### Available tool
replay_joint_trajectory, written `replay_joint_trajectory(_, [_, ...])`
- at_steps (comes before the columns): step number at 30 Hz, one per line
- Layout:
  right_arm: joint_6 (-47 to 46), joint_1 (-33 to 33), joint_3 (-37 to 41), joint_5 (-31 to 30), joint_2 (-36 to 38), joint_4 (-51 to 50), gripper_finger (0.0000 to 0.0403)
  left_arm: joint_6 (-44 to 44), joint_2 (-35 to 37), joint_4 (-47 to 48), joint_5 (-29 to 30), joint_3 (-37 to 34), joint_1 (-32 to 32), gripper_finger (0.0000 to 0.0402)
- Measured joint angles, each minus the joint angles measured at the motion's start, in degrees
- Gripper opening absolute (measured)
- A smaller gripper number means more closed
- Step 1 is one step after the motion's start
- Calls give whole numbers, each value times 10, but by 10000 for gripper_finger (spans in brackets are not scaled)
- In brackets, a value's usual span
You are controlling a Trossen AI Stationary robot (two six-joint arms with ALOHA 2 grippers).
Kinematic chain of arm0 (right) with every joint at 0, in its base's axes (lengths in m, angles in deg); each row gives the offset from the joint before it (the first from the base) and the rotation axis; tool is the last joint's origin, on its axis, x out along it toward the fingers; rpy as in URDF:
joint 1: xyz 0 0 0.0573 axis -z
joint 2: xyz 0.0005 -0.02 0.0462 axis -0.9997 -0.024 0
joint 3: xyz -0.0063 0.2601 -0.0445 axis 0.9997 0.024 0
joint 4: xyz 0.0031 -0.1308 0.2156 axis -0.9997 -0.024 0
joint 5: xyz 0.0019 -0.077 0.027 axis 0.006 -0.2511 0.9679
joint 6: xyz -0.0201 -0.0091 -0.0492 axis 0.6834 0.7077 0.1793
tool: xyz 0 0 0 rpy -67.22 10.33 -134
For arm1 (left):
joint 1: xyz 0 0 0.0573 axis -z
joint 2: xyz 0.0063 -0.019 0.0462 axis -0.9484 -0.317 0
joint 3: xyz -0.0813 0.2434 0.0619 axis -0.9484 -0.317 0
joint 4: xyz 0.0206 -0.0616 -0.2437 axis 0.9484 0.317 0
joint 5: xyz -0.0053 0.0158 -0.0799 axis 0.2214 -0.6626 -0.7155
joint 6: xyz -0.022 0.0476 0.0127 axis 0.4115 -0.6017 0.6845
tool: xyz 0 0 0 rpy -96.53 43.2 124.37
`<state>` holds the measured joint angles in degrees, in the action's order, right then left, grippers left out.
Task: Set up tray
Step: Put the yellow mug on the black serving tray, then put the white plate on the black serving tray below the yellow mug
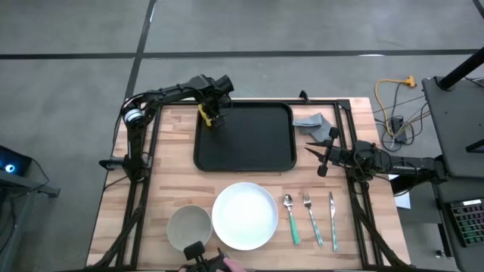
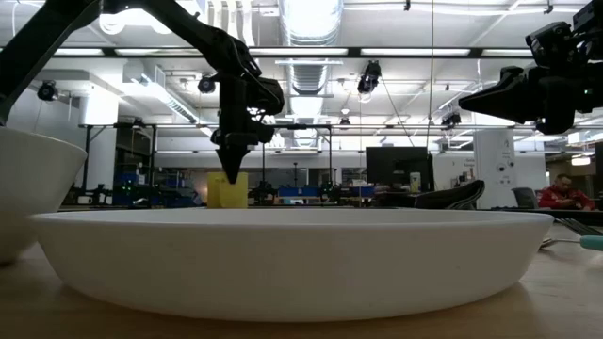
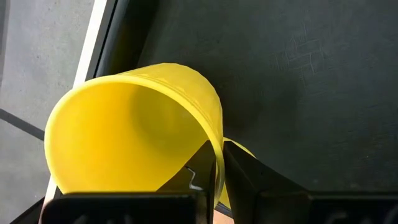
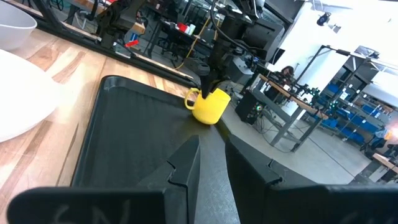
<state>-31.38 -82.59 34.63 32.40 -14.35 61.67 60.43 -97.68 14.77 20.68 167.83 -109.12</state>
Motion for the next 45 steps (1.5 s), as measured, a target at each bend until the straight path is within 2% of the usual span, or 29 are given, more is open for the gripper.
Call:
replay_joint_trajectory(3, [1, 0, 0, 0, 0, 0, 68, 0, 0, 0, 1, 0, 0, 28])
replay_joint_trajectory(10, [1, 0, 0, 0, 0, 0, 68, -1, 0, 0, 2, 0, 0, 91])
replay_joint_trajectory(14, [1, 0, 0, 0, 0, 0, 68, 1, 0, -1, 15, 0, 0, 109])
replay_joint_trajectory(22, [1, 0, 0, 0, 0, 0, 68, 2, 18, -1, 88, 0, 6, 112])
replay_joint_trajectory(33, [0, 0, 0, 0, 0, 0, 68, 10, 55, -6, 89, 1, 10, 112])
replay_joint_trajectory(45, [0, 0, 0, 0, 0, 0, 68, 96, 118, 24, 57, 1, 68, 112])
